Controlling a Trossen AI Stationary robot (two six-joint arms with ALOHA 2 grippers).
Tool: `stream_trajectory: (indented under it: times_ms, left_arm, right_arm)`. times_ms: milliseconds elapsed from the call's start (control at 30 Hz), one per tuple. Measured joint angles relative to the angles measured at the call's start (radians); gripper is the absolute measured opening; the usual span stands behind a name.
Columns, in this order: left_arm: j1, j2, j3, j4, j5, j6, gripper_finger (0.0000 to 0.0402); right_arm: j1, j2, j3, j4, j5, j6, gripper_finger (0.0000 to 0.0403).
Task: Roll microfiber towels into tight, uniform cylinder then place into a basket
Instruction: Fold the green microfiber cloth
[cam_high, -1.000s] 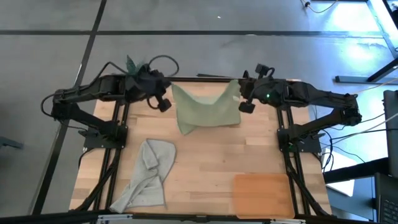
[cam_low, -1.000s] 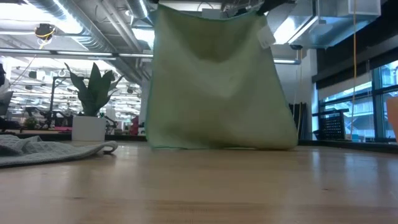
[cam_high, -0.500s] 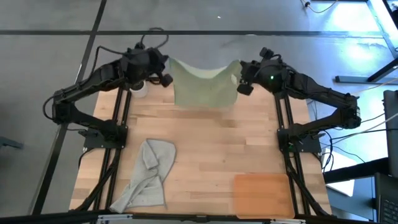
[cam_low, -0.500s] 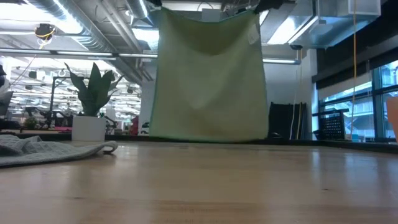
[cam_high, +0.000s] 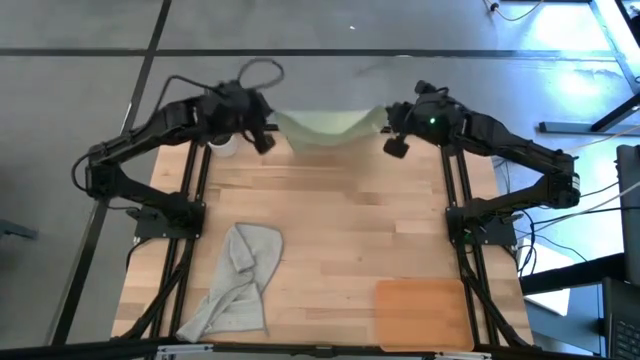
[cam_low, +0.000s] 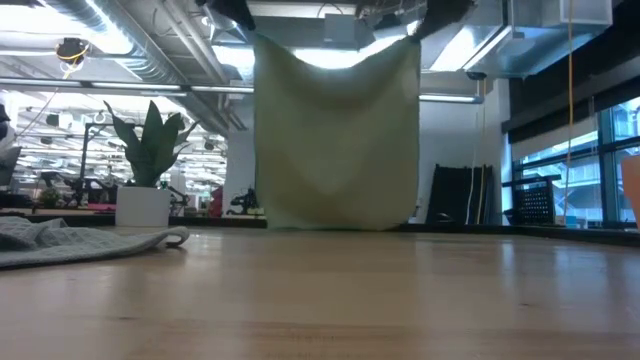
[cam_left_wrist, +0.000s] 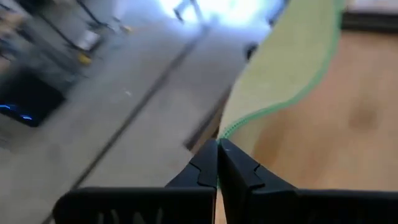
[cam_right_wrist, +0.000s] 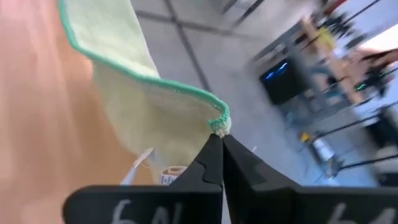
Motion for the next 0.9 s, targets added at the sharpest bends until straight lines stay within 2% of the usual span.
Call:
stream_trajectory:
  times_ms: [100, 333, 433, 500, 733, 900]
  left_arm:
    - [-0.054, 0.004, 0.0, -0.08, 0.016, -0.04, 0.0]
    - [-0.167, 0.02, 0.001, -0.158, 0.091, -0.197, 0.0]
    - [-0.218, 0.034, 0.0, -0.175, 0.123, -0.234, 0.0]
    - [-0.246, 0.043, -0.001, -0.175, 0.103, -0.236, 0.0]
    - [-0.219, 0.028, 0.006, -0.076, -0.019, -0.183, 0.0]
    - [-0.161, 0.008, 0.112, -0.074, -0.08, -0.137, 0.0]
  right_arm:
    - [0.04, -0.003, -0.019, -0.08, -0.012, 0.068, 0.0]
    - [0.129, -0.004, -0.074, -0.189, -0.15, 0.271, 0.0]
    - [0.169, -0.004, -0.092, -0.229, -0.157, 0.32, 0.0]
    - [0.186, -0.004, -0.098, -0.243, -0.155, 0.332, 0.0]
    - [0.189, -0.004, -0.044, -0.197, 0.027, 0.223, 0.0]
    - [0.166, -0.005, 0.05, -0.196, 0.117, 0.15, 0.0]
